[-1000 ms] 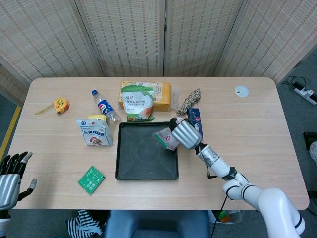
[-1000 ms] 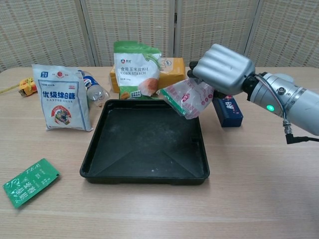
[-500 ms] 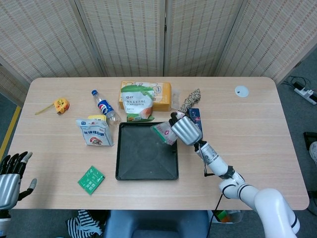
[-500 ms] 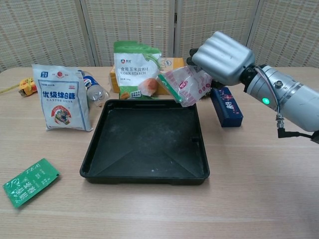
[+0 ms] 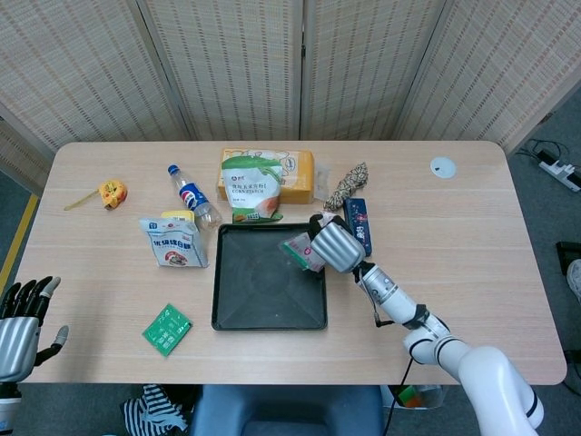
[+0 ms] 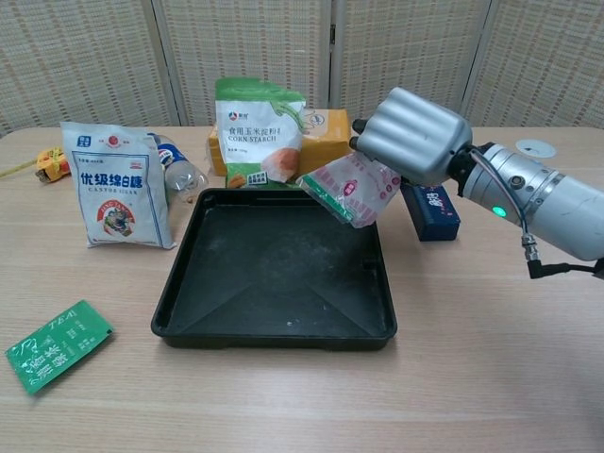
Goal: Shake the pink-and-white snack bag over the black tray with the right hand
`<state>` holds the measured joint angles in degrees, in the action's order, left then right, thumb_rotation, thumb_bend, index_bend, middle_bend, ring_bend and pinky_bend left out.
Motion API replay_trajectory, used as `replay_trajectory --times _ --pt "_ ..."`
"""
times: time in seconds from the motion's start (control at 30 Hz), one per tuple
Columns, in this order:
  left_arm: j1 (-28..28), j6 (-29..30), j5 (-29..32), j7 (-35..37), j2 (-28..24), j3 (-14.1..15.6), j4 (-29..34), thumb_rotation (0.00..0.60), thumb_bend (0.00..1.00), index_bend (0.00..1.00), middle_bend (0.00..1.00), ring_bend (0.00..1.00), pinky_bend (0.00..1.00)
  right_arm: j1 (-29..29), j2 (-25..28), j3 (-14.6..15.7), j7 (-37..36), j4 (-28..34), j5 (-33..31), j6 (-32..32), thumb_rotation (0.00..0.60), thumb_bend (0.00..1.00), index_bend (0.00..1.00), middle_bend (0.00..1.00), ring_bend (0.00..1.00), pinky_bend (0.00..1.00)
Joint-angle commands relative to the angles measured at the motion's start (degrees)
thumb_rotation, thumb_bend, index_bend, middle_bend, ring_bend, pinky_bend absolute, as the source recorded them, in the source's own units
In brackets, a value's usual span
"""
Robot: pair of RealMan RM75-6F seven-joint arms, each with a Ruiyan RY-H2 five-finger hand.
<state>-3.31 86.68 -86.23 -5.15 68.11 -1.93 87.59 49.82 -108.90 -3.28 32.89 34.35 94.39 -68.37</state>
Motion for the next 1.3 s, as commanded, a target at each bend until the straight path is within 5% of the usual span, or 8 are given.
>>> replay_trajectory --times 0.03,1.3 --pt "-0.1 -0.2 -0.2 -0.1 -0.1 0.1 0.2 0.600 0.42 0.09 0.11 0.10 0.04 0.0 0.2 0.9 0.5 -0.3 0.7 0.3 0.600 0.53 0.99 0.77 1.00 0.89" --pt "-0.5 -1.2 0.0 1.1 -0.6 0.6 1.1 0.600 0.42 0.09 0.11 0.10 0.03 0.8 -0.3 1.3 3.9 -1.8 0.6 1.8 0.600 0.53 1.00 0.78 1.00 0.89"
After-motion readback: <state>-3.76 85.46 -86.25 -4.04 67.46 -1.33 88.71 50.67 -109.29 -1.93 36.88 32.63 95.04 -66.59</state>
